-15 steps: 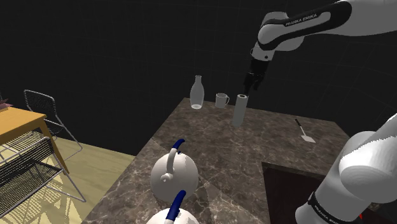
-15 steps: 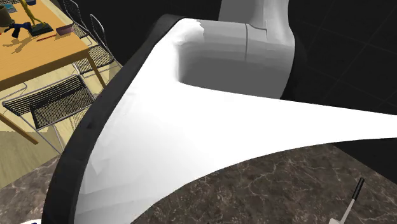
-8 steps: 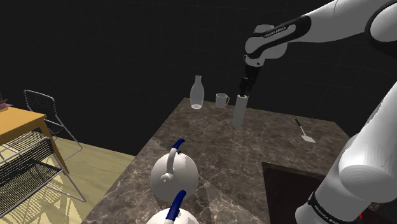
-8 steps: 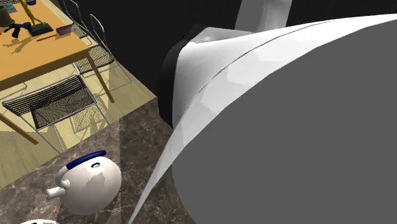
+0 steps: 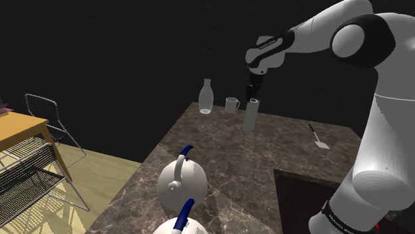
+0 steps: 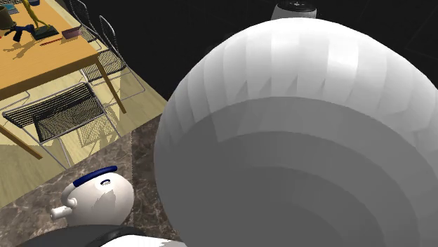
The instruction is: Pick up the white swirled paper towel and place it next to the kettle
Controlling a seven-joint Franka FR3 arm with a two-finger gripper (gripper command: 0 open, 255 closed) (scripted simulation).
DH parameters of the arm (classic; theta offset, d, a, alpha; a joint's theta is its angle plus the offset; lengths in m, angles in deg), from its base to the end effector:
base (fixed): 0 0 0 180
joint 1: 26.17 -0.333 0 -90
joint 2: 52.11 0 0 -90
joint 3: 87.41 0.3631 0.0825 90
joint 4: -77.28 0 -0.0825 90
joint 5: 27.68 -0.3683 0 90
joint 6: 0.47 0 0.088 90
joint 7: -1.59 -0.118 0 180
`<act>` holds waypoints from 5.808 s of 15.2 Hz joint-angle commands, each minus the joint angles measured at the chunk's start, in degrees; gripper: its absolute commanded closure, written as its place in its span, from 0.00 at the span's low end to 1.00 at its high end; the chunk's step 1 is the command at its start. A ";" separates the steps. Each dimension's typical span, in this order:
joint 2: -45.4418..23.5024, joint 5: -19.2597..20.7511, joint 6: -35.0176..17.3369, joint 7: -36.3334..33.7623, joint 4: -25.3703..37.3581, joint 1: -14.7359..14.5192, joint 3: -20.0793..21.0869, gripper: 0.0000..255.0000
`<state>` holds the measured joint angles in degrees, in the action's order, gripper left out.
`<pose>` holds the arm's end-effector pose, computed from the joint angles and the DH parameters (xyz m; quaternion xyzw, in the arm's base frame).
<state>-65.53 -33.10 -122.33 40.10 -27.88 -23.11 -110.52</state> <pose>0.5663 -0.2527 0.4610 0.9951 0.0907 0.0304 0.0243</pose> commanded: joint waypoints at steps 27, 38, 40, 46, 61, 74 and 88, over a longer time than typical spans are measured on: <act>-1.60 -0.75 -1.56 0.92 -0.04 0.49 0.09 1.00; 0.96 0.66 6.12 0.05 5.31 0.24 -0.34 1.00; 1.27 0.83 7.57 -0.05 6.47 0.23 -0.39 1.00; 1.89 1.18 11.98 -0.27 10.32 0.26 -0.52 1.00; 1.16 0.98 23.83 -0.22 22.85 0.94 -0.81 1.00; -3.12 -0.92 35.93 0.50 38.95 2.96 -1.14 1.00; 18.42 8.60 32.31 -15.06 15.07 -8.22 5.24 1.00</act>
<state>-49.06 -25.22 -89.74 26.78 -10.61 -30.55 -106.18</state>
